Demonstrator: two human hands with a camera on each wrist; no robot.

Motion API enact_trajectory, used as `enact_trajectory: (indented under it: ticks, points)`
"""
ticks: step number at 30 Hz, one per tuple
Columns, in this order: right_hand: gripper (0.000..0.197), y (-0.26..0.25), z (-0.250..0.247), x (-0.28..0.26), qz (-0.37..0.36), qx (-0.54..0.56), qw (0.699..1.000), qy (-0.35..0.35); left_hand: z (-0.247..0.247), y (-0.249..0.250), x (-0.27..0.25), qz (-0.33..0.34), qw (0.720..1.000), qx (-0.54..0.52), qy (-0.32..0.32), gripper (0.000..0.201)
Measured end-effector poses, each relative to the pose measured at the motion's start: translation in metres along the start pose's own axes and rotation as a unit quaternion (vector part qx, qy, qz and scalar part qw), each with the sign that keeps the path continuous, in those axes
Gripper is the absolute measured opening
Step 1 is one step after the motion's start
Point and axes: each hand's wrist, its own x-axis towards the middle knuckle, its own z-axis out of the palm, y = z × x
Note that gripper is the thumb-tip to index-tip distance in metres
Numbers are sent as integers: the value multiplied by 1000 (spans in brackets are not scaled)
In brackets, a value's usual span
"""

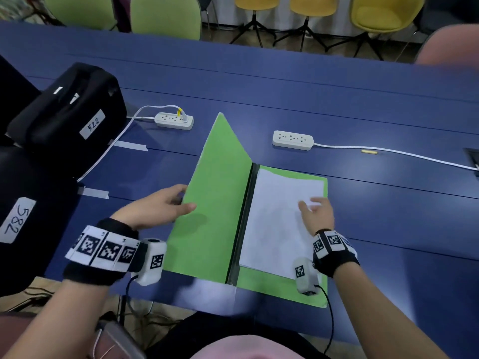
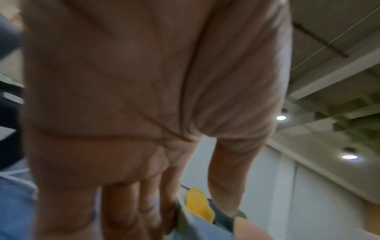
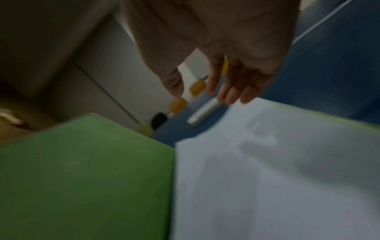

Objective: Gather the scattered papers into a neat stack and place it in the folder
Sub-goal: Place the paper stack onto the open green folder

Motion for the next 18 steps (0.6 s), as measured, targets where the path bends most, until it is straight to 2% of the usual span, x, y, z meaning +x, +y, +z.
enact_trajectory:
  ticks: [2, 4, 7, 9, 12, 15, 18]
  points:
    - [33, -36, 4, -22, -76, 68, 990, -93, 13, 22, -9, 46, 998, -7, -41, 31]
    - [35, -67, 9, -48, -134, 108, 969, -179, 32, 40, -10, 82, 994, 0, -78, 35]
    - [44, -85, 12, -70, -165, 91, 953, -238, 65, 48, 6, 106, 983, 3, -150, 40]
    - [40, -78, 2, -67, -174, 80, 956, -220, 86, 45, 22, 106, 979, -6, -176, 40]
    - [30, -40, -32, -43, -153, 64, 972, -167, 106, 27, 49, 70, 985, -9, -158, 34]
    - [20, 7, -70, -22, -89, 57, 984, -142, 118, 7, 77, -36, 995, -9, -98, 38]
    - [15, 47, -87, -5, -55, 19, 991, -124, 138, 1, 104, -90, 995, 38, -24, 59]
